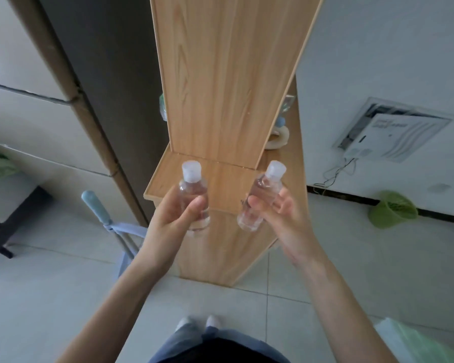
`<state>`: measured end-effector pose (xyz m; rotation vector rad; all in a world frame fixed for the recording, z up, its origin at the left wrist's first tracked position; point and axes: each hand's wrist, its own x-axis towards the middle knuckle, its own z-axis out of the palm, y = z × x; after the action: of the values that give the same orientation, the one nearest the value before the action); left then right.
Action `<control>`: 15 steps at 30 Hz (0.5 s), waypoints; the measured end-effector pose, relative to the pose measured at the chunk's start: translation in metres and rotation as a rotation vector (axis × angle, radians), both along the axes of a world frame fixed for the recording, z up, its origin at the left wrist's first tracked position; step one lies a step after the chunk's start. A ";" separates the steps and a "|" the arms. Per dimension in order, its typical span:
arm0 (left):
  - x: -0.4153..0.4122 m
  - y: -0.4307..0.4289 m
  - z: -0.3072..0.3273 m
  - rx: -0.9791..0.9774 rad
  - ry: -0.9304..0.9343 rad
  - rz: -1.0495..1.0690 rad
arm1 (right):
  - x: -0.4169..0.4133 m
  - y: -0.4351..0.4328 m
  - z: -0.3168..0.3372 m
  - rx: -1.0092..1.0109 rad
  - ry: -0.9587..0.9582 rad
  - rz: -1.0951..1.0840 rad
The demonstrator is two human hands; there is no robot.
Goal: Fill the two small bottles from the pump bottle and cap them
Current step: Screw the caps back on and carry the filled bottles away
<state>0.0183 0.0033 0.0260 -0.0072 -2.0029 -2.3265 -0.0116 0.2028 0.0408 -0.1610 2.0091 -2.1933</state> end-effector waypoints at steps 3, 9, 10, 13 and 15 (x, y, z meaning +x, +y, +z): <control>-0.037 0.004 0.014 -0.087 0.057 -0.001 | -0.028 -0.003 0.011 0.019 0.073 -0.040; -0.083 0.003 0.009 -0.175 -0.003 -0.044 | -0.057 -0.011 0.005 0.134 0.104 -0.096; -0.087 0.002 0.007 -0.185 -0.007 -0.046 | -0.059 -0.012 0.001 0.144 0.101 -0.097; -0.095 -0.002 -0.002 -0.203 -0.023 -0.072 | -0.064 -0.015 -0.011 0.139 0.072 -0.084; -0.098 -0.004 -0.006 -0.216 -0.039 -0.079 | -0.065 -0.016 -0.018 0.143 0.047 -0.082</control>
<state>-0.0794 -0.0005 0.0202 -0.0544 -2.3029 -2.1573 -0.0765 0.1866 0.0225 -0.1159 2.2262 -2.1012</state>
